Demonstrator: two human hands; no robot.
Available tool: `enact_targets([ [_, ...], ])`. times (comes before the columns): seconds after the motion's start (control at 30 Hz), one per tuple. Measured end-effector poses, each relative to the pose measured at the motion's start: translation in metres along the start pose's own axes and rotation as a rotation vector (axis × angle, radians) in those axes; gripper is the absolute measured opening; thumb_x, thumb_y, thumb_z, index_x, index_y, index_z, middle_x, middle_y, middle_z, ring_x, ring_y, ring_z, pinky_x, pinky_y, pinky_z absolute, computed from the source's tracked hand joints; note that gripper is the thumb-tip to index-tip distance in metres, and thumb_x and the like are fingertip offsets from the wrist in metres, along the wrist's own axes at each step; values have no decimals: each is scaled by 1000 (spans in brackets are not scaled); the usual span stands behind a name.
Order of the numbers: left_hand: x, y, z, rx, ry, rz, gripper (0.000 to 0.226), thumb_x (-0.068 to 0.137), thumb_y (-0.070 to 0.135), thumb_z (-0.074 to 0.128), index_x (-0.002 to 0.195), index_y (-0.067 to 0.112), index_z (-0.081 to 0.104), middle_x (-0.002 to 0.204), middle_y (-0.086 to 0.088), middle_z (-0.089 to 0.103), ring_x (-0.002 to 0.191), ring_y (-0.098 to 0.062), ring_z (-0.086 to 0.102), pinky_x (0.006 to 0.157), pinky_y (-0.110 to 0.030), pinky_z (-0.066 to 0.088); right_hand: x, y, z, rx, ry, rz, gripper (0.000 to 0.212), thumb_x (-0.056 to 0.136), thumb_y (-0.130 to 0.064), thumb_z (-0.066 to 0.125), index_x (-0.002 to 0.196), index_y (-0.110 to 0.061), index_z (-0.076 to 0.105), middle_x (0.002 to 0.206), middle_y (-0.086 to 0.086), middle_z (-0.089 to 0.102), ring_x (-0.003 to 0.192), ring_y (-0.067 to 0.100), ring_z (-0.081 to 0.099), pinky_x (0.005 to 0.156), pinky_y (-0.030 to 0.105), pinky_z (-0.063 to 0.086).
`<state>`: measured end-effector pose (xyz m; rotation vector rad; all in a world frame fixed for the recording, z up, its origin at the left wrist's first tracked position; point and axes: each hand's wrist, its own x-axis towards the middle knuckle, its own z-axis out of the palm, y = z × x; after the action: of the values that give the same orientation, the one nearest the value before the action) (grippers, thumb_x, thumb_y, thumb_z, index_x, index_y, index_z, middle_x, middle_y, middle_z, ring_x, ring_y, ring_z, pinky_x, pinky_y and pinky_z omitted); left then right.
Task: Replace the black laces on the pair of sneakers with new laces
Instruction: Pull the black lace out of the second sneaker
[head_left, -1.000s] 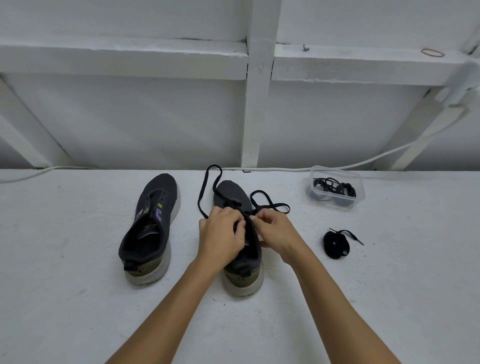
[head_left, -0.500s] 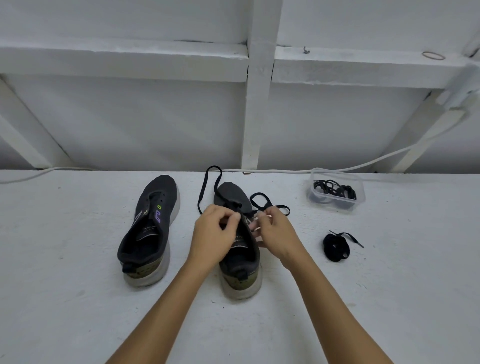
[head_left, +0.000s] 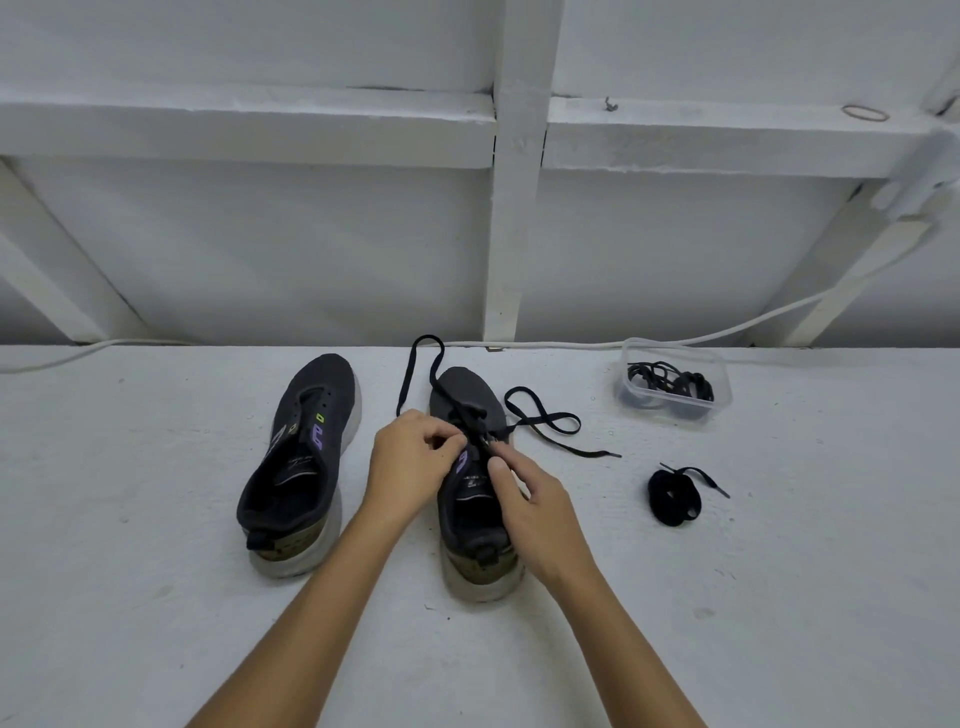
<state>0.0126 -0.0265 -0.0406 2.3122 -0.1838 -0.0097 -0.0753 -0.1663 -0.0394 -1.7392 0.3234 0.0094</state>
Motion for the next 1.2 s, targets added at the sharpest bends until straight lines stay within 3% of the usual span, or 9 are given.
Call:
enact_targets([
  [0.2,16,11,-3,237,-122,102,14,104,22,39,100,13,48,81,-1,59,75,-24,57,61,-35,38,-4,-1,4,10,22,7,32,106,-34,47,133,-38,62,122,-23,66,105,-17,58,81,2,44],
  [0.4,11,-1,-12,-32,-174,-14,7,95,31,63,99,25,63,94,13,64,84,1,60,66,-11,42,-2,6,7,25,53,25,30,105,-35,47,129,-39,65,120,-23,68,109,-10,61,85,7,48],
  [0.47,8,-5,-15,6,-177,27,5,95,29,64,92,26,64,89,11,65,79,0,61,63,-10,40,-2,7,7,15,62,30,30,105,-36,47,129,-39,65,120,-24,68,110,-11,60,91,11,49],
  [0.6,14,-2,-15,-37,-121,3,11,104,23,47,97,20,55,88,3,68,78,-10,65,58,-11,44,-2,5,7,1,57,30,31,106,-36,45,130,-39,64,119,-25,67,107,-16,58,82,2,44],
  [0.73,12,-5,-14,-165,-196,-132,12,101,33,52,102,23,58,97,5,68,86,-10,67,72,-23,56,-2,8,9,-2,66,38,32,106,-39,45,132,-40,63,124,-23,66,112,-13,57,83,2,44],
  [0.87,9,-7,-19,-127,-226,-83,9,97,30,61,94,23,65,94,7,71,81,-4,67,61,-10,45,-3,6,9,7,75,47,30,106,-38,46,129,-41,64,120,-25,66,108,-17,56,80,0,43],
  [1.03,12,-2,-15,-351,-38,-258,13,103,23,45,100,15,55,91,0,71,74,-9,71,80,-40,60,-5,3,10,-20,74,30,28,106,-35,44,127,-43,63,114,-28,65,104,-22,54,78,-2,41],
  [1.13,9,-8,-13,-420,-165,-330,20,100,38,51,102,21,61,96,2,72,88,-18,71,85,-46,59,-4,4,10,-17,79,33,29,106,-35,44,127,-39,64,116,-25,66,104,-19,56,78,-1,41],
  [1.2,6,-10,-13,-427,-276,-280,20,95,44,60,96,26,69,93,4,71,89,-20,68,81,-38,60,-3,5,10,-29,81,37,31,106,-37,44,130,-39,64,119,-23,67,108,-16,57,80,0,42],
])
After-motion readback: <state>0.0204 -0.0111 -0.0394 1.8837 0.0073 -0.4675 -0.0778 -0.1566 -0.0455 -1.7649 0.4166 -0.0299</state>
